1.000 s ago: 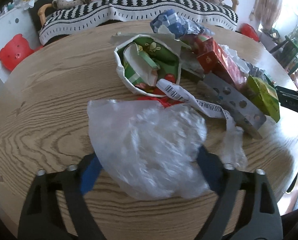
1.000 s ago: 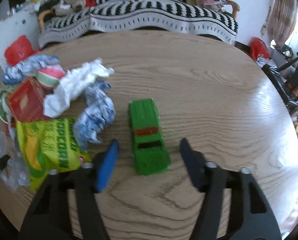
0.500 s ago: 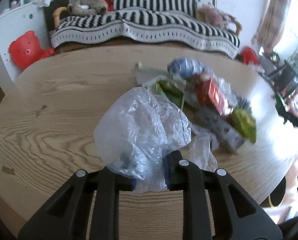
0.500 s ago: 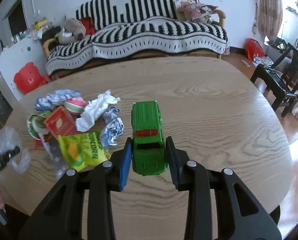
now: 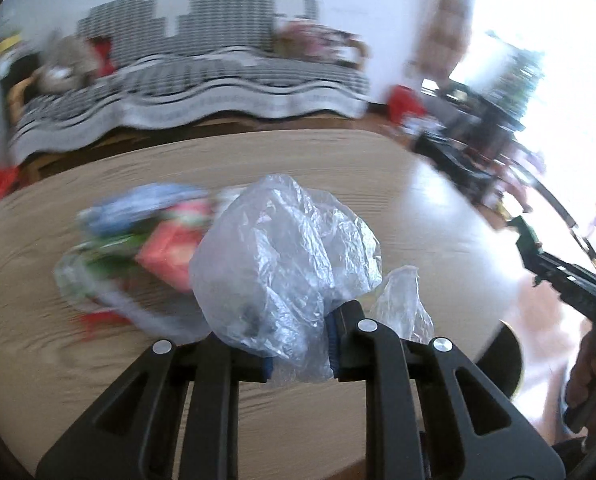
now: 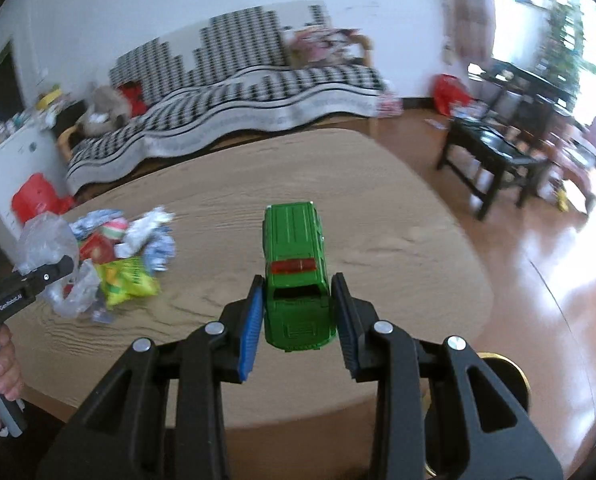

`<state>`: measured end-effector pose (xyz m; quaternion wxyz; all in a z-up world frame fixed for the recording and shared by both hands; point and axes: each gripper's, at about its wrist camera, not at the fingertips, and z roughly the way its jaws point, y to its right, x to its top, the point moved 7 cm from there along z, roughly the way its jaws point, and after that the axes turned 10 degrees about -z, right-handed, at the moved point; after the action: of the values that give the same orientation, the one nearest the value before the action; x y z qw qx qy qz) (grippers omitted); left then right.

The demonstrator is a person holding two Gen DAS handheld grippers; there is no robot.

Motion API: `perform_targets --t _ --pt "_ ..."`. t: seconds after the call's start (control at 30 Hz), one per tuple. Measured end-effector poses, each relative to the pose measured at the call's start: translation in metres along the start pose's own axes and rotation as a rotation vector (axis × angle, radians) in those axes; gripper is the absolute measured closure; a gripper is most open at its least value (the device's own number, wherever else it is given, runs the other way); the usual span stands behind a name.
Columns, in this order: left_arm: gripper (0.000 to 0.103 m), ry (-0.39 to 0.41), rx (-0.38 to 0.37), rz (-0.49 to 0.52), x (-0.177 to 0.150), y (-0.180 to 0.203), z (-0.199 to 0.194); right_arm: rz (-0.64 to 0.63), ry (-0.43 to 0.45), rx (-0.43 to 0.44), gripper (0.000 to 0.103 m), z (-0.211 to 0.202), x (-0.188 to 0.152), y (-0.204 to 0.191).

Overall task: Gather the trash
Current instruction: 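Carry both items to the black bin and open both tools over it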

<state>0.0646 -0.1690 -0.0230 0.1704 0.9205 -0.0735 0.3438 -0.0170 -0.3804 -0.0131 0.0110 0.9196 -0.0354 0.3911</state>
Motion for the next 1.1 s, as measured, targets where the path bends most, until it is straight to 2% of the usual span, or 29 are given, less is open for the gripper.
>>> perform_targets --t 0.13,0.3,0.37,0.43,0.53,0.6,0.7,0.83,1.1 --pt "0.084 -0.021 -0.118 0.119 -0.018 0.101 0.027 0.109 -0.015 -0.094 0.069 -0.026 -0.042 0.077" --pt "0.084 -0.116 -0.257 0.238 -0.064 0.211 0.06 0.27 -0.075 -0.182 0.069 -0.045 -0.111 0.164" --pt "0.084 -0.162 -0.31 0.302 -0.093 0.259 0.076 0.339 -0.108 -0.196 0.069 -0.049 -0.142 0.192" --pt "0.084 -0.222 -0.348 0.339 -0.118 0.286 0.092 0.433 -0.166 -0.172 0.069 -0.049 -0.179 0.22" --pt "0.084 -0.32 -0.379 0.38 -0.159 0.318 0.126 0.533 -0.245 -0.163 0.069 -0.047 -0.224 0.247" --pt "0.084 -0.388 -0.379 0.402 -0.184 0.332 0.148 0.567 -0.272 -0.162 0.069 -0.046 -0.243 0.26" --pt "0.084 -0.448 -0.376 0.418 -0.206 0.343 0.172 0.604 -0.307 -0.151 0.069 -0.042 -0.265 0.27" --pt "0.084 -0.47 -0.36 0.445 -0.223 0.354 0.187 0.627 -0.33 -0.134 0.069 -0.028 -0.269 0.274" --pt "0.084 -0.499 -0.369 0.446 -0.234 0.367 0.195 0.626 -0.306 -0.115 0.069 -0.026 -0.263 0.278"
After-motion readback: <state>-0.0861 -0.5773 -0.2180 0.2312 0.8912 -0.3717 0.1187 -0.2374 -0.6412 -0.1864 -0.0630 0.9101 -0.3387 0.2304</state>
